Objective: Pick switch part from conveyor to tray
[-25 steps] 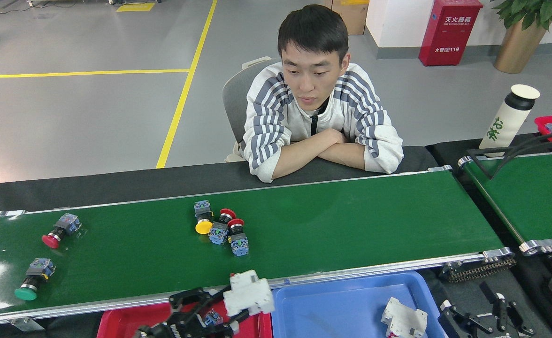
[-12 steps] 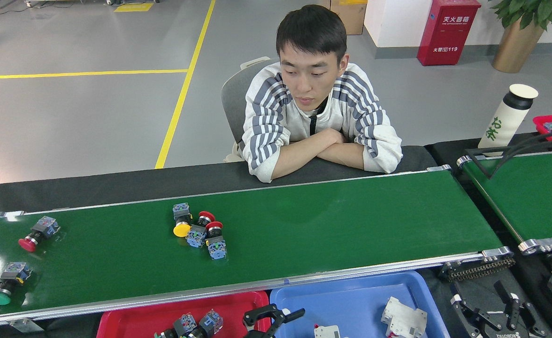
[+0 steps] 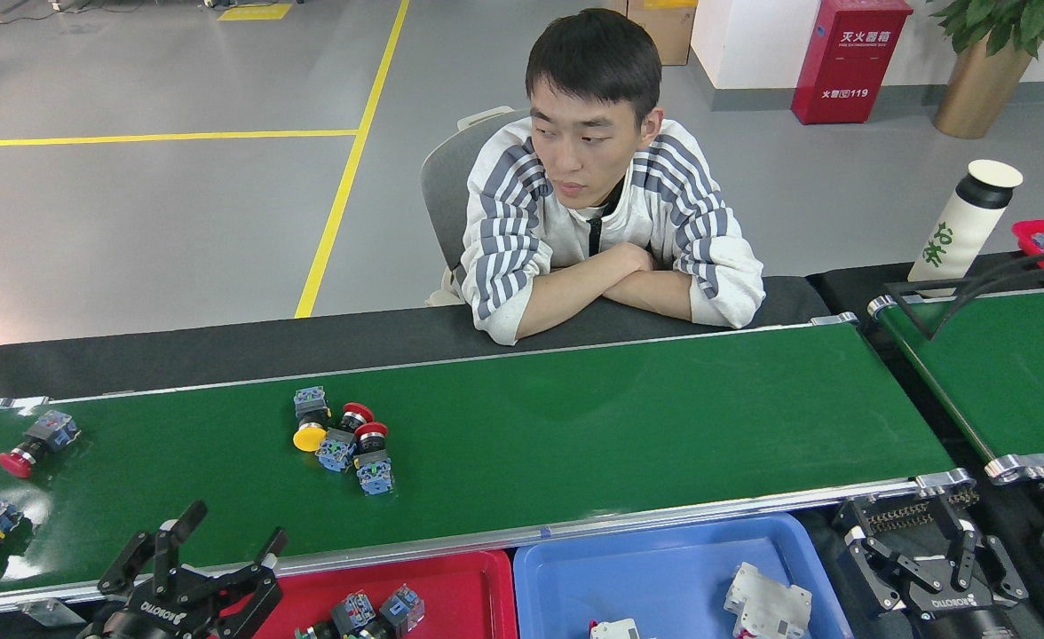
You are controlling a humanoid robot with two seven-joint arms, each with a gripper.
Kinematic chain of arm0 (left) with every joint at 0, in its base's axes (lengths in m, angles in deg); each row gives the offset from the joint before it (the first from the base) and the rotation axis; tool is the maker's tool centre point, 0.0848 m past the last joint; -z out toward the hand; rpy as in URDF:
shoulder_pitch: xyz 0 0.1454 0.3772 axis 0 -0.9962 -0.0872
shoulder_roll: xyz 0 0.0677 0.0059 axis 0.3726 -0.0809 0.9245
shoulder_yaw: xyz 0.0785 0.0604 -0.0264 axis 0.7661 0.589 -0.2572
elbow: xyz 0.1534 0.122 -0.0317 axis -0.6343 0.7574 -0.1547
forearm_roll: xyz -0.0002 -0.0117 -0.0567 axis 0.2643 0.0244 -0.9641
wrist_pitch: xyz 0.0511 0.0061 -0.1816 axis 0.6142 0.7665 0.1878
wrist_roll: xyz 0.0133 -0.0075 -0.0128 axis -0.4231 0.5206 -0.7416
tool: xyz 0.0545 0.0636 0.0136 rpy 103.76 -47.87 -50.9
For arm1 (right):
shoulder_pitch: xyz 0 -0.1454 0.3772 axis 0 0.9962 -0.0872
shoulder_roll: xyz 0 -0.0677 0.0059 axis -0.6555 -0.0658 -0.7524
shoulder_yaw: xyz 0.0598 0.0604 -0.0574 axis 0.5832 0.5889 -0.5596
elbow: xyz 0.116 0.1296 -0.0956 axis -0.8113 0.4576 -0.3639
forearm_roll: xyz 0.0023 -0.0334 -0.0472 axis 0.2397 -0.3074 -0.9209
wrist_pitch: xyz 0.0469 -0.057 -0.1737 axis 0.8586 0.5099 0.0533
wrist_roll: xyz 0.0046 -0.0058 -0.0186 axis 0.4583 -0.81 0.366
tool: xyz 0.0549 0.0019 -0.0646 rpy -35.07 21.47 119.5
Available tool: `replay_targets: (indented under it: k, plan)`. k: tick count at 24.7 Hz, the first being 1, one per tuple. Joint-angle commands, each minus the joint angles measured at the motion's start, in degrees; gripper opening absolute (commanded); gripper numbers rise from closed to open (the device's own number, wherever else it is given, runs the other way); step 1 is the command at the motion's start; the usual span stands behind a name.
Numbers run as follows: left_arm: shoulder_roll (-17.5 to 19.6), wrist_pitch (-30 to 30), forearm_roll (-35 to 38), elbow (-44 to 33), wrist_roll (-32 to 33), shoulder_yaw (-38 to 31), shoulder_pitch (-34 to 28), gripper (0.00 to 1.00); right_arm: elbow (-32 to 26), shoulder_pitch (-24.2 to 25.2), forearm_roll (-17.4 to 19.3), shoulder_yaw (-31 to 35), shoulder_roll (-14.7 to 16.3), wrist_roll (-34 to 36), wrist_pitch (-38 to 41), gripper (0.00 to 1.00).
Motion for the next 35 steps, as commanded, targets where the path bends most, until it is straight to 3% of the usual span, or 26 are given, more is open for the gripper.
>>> replay_targets:
  k: [1, 5, 14, 23, 29, 31, 32, 33, 34, 35]
  plan:
    - [0.52, 3.99, 0.04, -0.47, 0.32, 0.46, 0.26, 1.0, -0.99, -0.24, -0.84, -0.2, -0.44, -0.53, 0.43, 0.97]
    - [0.34, 8.47, 5.75, 3.13, 0.06, 2.48, 3.6, 1.0, -1.08, -0.24, -0.93, -1.17, -0.53, -0.53, 0.52, 0.97]
    - [1.49, 10.14, 10.59, 11.57, -0.29, 3.8, 13.09, 0.99, -1.43, 0.02, -0.93, -2.49, -0.53, -0.53, 0.52, 0.97]
    - [6.93, 15.76, 12.7, 24.57, -3.1, 9.25, 19.86, 0.99, -1.95, 0.9, -1.02, -3.72, -0.44, -0.62, 0.52, 0.97]
    - [7.82, 16.2, 12.96, 30.73, -3.54, 10.04, 24.17, 0.97, -1.95, 0.99, -1.11, -4.42, -0.44, -0.62, 0.52, 0.97]
    - [8.78, 16.38, 13.05, 31.7, -3.54, 10.13, 25.4, 0.87, -1.95, 1.34, -1.11, -4.42, -0.44, -0.62, 0.52, 0.97]
    - [9.57, 16.12, 13.05, 32.66, -3.54, 10.74, 25.93, 0.74, -1.95, 1.42, -1.11, -4.42, -0.44, -0.62, 0.52, 0.97]
    - [10.45, 15.68, 12.96, 33.37, -3.54, 11.45, 25.93, 0.53, -1.95, 1.43, -1.11, -4.42, -0.44, -0.62, 0.52, 0.97]
    - [11.86, 15.5, 12.61, 34.51, -3.63, 12.68, 26.01, 0.26, -1.95, 1.69, -1.19, -4.42, -0.35, -0.62, 0.52, 0.97]
    - [12.83, 15.59, 12.35, 35.47, -3.72, 13.56, 26.01, 0.12, -1.95, 1.78, -1.19, -4.42, -0.35, -0.62, 0.52, 0.97]
